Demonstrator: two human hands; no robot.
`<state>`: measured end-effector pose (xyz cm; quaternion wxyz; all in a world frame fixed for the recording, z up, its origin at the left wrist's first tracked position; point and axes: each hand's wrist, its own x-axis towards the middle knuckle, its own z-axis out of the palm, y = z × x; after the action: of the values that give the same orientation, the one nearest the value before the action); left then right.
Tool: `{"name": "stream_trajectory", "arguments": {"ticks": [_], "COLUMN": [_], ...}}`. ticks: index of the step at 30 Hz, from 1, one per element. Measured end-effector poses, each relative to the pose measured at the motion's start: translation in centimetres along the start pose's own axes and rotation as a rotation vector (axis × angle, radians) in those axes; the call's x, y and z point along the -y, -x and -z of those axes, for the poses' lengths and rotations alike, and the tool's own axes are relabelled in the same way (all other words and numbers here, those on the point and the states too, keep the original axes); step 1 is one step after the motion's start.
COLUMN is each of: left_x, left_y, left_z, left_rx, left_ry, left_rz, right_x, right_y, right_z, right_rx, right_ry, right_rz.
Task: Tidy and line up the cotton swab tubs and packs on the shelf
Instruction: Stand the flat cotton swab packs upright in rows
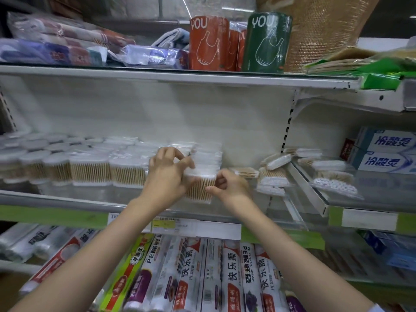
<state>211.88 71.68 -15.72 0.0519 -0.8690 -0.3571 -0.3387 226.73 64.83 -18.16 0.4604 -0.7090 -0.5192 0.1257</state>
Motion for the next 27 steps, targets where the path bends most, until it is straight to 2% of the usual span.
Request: {"name": "stream_trajectory", "arguments": {"ticks": [3,7,11,14,18,21,24,26,27], "left_x": [0.1,-0.5,-1.9,-2.8,-3.4,-3.5,-3.6,-3.7,-3.8], "left_y": [0.2,-0.5,-1.8,-2.8,-3.3,-3.4,-3.4,-3.3,-3.3], "left_z": [-0.2,0.1,0.3,-0.2,-0.9,-1.2,-1.2,-1.1,-1.1], "left_rx": [0.102,0.076,0.092,0.116,0.15,0.169,0.135,0.102,0.077], "left_ry": [-0.067,0.03,0.067,0.08,0.073,0.092,0.127,0.201,0.238], "left_rz": [-0.005,-0.067,-0.145,-0.181,-0.214,-0.208,-0.208,-0.182,-0.167], "right_x": [0.0,0.2,-0.9,-2.4,-4.1,-4.6,-4.2,-3.9,-3.8], "right_y": [0.4,0.4,-1.7,-4.4,-6.8,-7.4,-7.1,-6.4,-5.8], "right_z": [-0.2,1.0,3.4,4.8,4.5,3.9,3.9,4.2,4.4], "right_rx": [0.02,0.039,-0.094,-0.11,0.048,0.026,-0.1,-0.248,-0.29], "right_ry": [0.014,-0.015,0.031,0.362,0.953,1.085,1.055,0.767,0.512], "right_rz": [-0.026,-0.038,0.023,0.055,0.038,0.053,0.127,0.129,0.1]}}
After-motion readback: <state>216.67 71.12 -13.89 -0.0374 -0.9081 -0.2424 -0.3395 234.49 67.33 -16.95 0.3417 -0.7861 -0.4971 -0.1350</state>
